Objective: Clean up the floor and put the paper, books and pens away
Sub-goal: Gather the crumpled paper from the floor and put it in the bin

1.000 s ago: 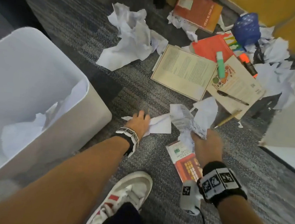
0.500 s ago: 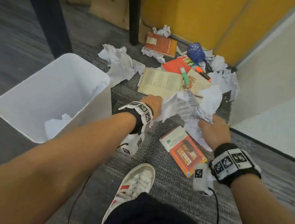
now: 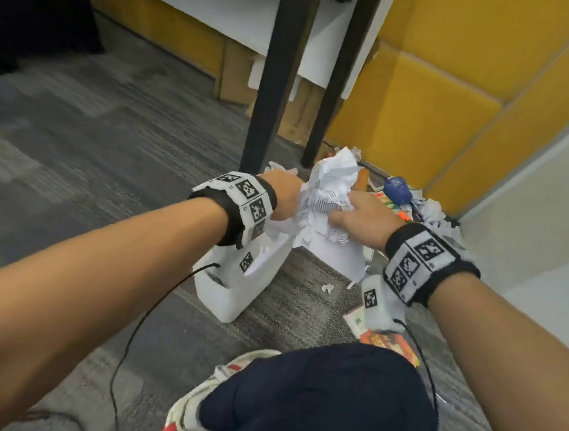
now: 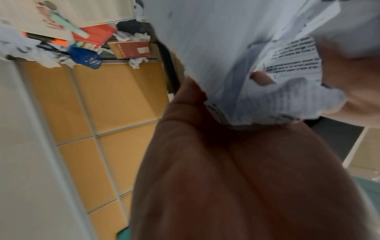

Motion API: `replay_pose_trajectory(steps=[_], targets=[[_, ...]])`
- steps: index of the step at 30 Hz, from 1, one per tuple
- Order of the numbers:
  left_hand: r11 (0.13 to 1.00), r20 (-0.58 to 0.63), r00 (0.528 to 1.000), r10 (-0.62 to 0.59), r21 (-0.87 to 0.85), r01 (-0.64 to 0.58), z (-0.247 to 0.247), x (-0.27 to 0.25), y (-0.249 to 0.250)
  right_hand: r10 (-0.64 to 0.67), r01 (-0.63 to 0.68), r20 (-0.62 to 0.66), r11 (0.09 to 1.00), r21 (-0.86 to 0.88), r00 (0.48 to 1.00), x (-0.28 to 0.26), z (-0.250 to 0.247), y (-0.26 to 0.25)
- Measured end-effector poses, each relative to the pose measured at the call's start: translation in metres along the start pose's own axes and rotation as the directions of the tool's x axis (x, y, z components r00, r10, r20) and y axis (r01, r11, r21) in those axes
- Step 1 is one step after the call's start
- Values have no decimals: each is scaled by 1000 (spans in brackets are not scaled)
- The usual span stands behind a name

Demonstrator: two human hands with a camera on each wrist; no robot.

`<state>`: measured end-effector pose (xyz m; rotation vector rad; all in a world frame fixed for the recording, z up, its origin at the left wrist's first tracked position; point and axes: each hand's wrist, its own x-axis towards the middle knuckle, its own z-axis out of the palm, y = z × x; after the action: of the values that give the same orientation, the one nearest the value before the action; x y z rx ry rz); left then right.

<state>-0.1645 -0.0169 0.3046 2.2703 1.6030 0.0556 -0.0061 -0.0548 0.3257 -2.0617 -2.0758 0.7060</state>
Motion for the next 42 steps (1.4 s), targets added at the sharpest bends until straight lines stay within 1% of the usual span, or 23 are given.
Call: replay_pose_trajectory(steps=[2,3,5,7,8,10,12,13,14,15,16,18,20,23,26,27,29,31,33,35,37,40,42], targets=[[996,-2,997,-80,-27,80,3,-3,-24,-39,39,-24,999,-16,999,21,19,-23],[992,2,993,-117,-44,117,6,-4,-36,-31,31,-47,1000,0,998,30,32,-34],[982,46,984,-170,-79,173,18,-2,-55,46,-44,-37,997,62,998,50,59,-45],[980,133,978,-158,-99,172,28,1,-68,122,-122,2,989,88,992,67,85,-49],[981,183,974,-134,-115,157,33,4,-73,137,-139,36,988,66,990,78,99,-47],[983,272,956,-106,-116,142,42,11,-80,116,-112,191,993,-32,975,90,121,-49],[987,346,932,-110,-74,144,46,16,-83,105,-33,358,979,-202,928,89,133,-49],[984,387,913,-131,-60,166,56,30,-97,121,4,419,958,-286,900,104,150,-49],[986,411,902,-133,-38,163,56,32,-98,119,41,417,934,-355,901,103,149,-47],[988,423,896,-132,-12,152,56,33,-98,104,68,393,914,-400,914,100,147,-48],[989,444,886,-137,5,150,59,37,-102,67,85,347,911,-404,935,102,147,-48],[987,453,879,-147,9,160,61,43,-103,28,56,231,936,-348,973,107,142,-48],[988,415,897,-151,42,147,56,48,-100,14,11,92,965,-262,996,111,129,-44],[990,338,932,-133,82,112,36,54,-87,-46,33,-74,986,-161,996,108,94,-32],[998,244,969,-39,63,25,13,61,-58,-53,35,-138,990,-134,989,95,53,-7],[998,212,977,-2,61,-11,6,61,-44,-51,32,-144,990,-134,988,90,39,3],[997,137,990,45,51,-53,-2,64,-14,-1,-13,-124,994,-111,992,78,17,29],[996,82,993,83,31,-86,-4,67,20,67,-73,-69,994,-82,995,65,0,59],[993,61,991,115,-14,-114,3,76,50,133,-132,-3,987,-96,991,53,-7,91],[989,87,987,138,-67,-132,17,90,77,189,-183,40,976,-117,981,45,-2,121],[987,107,985,138,-93,-128,41,112,97,228,-217,86,969,-118,970,48,16,152],[994,176,980,97,-76,-84,98,143,111,259,-238,175,962,-133,950,64,62,196],[997,265,962,62,-53,-49,141,165,110,273,-244,235,959,-147,933,77,95,215]])
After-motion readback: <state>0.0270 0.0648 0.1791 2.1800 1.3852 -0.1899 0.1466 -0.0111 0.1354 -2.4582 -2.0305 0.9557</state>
